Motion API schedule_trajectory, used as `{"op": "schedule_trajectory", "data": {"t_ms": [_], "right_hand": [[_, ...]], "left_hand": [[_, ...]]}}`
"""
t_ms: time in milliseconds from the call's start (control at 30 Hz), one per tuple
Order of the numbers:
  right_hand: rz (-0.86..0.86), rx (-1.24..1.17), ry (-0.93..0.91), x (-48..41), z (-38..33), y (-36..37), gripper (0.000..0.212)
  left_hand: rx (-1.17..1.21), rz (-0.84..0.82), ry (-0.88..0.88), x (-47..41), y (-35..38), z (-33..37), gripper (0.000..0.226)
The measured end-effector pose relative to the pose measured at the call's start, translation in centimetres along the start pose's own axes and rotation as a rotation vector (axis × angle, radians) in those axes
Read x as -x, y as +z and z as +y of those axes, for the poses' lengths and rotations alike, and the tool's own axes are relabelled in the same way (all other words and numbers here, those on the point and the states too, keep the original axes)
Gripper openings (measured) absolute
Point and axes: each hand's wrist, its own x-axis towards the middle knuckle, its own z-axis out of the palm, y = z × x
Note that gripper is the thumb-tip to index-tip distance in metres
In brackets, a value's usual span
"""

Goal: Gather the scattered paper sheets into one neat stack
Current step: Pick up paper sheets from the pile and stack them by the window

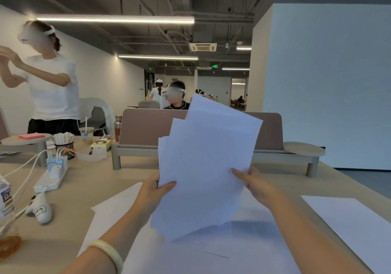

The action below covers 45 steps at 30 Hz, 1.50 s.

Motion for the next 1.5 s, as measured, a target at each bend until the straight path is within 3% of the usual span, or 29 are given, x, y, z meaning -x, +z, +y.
{"op": "schedule_trajectory", "data": {"t_ms": [133,267,467,600,833,1000,1133,1333,1500], "right_hand": [[-0.005,-0.028,-0.008,0.1,0.7,2.2,0.042],[0.124,0.017,-0.057,0.6,1.0,3.3,0.025],[0.160,0.090,-0.145,0.9,-1.3,3.3,0.043],[0.187,0.128,-0.061,1.5,0.8,2.6,0.050],[0.216,0.142,-0.014,1.7,1.6,3.4,0.011],[0.232,0.107,-0.047,1.5,0.7,3.3,0.023],[0.267,0.145,0.028,2.1,2.6,3.8,0.039],[0.351,0.161,0.025,1.9,2.6,4.9,0.020],[0.360,0.215,0.016,1.8,3.5,5.3,0.032]], "left_hand": [[-0.007,0.006,-0.003,-0.2,0.7,-0.1,0.019],[0.031,0.062,-0.005,-0.5,1.1,-0.1,0.014],[0.031,0.071,0.039,-1.1,1.3,0.4,0.024],[0.021,0.115,0.045,-0.5,1.1,-1.1,0.041],[0.028,0.113,0.043,-0.4,2.1,-0.9,0.030],[0.056,0.094,0.030,-1.2,2.0,-0.5,0.039],[0.071,0.105,0.011,-0.9,2.1,-1.9,0.045],[0.053,0.122,-0.028,-1.6,2.9,-1.5,0.036],[0.050,0.097,-0.015,-1.8,2.5,-2.2,0.039]]}}
